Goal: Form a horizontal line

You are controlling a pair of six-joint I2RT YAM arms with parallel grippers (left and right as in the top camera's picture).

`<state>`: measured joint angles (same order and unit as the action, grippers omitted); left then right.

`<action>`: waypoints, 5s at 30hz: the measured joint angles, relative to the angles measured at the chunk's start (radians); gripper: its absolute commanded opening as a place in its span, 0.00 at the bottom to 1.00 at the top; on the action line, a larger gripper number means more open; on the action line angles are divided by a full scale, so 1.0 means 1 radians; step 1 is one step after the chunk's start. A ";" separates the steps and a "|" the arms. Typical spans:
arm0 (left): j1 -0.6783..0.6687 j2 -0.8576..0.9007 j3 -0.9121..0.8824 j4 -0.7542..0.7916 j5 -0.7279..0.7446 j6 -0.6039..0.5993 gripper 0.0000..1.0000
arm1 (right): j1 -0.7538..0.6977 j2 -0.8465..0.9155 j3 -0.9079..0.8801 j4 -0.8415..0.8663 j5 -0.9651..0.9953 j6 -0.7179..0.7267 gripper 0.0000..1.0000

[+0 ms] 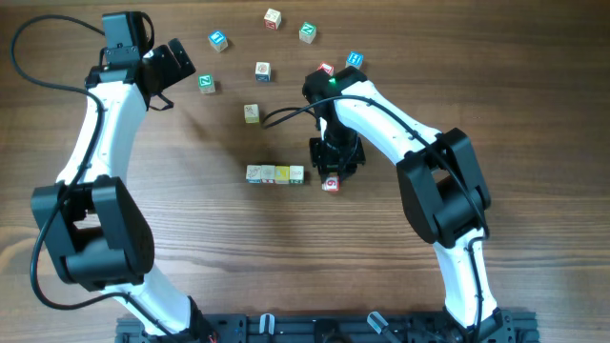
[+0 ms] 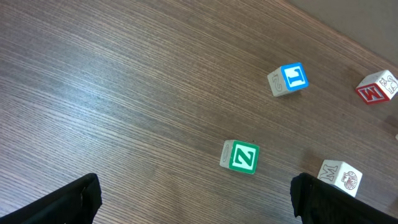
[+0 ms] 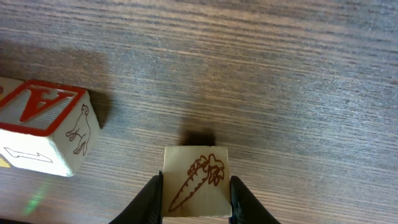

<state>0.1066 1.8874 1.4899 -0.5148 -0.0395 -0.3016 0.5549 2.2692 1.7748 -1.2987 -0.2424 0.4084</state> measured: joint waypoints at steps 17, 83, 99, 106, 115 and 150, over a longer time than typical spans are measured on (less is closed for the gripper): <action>0.000 0.000 0.000 0.000 0.000 0.000 1.00 | -0.049 0.000 0.000 0.172 0.042 0.015 0.57; 0.000 0.000 0.000 0.000 0.000 0.000 1.00 | -0.017 0.000 -0.047 0.045 -0.073 0.024 0.04; 0.000 0.000 0.000 0.000 0.000 0.000 1.00 | -0.017 0.000 -0.047 0.095 -0.117 0.052 0.04; 0.000 0.000 0.000 0.000 0.000 0.000 1.00 | 0.000 0.000 -0.047 0.051 -0.117 0.052 0.04; 0.000 0.000 0.000 0.000 0.000 0.000 1.00 | 0.012 0.000 -0.047 0.053 -0.116 0.052 0.04; 0.000 0.000 0.000 0.000 0.000 0.000 1.00 | 0.160 -0.395 -0.547 0.575 0.043 0.399 0.04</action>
<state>0.1066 1.8874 1.4899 -0.5152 -0.0395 -0.3016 0.7147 1.8740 1.2278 -0.7238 -0.1997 0.8078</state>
